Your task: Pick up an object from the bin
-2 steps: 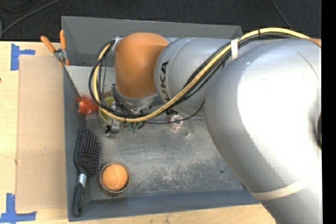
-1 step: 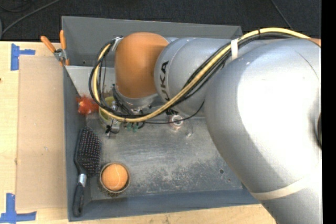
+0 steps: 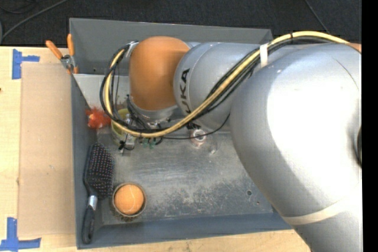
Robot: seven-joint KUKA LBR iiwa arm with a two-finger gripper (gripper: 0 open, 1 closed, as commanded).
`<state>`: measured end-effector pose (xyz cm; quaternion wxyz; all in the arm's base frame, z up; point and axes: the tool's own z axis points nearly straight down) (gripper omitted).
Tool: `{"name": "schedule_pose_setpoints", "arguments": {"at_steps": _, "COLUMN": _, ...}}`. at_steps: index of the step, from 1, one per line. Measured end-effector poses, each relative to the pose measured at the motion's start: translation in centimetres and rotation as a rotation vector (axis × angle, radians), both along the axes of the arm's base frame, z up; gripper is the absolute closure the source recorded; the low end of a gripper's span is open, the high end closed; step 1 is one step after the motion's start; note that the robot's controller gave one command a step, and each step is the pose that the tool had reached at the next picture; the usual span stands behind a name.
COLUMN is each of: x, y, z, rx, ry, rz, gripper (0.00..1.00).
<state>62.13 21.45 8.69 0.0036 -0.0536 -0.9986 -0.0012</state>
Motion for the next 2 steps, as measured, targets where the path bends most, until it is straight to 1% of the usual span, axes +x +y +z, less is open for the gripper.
{"name": "schedule_pose_setpoints", "arguments": {"at_steps": 1, "x": -0.67, "y": -1.42, "z": 4.58, "rx": 0.003, "ry": -0.002, "rz": 0.246, "gripper": 1.0}}
{"name": "schedule_pose_setpoints", "arguments": {"at_steps": 2, "x": -0.67, "y": -1.43, "z": 4.58, "rx": 0.003, "ry": -0.002, "rz": 0.246, "gripper": 1.0}}
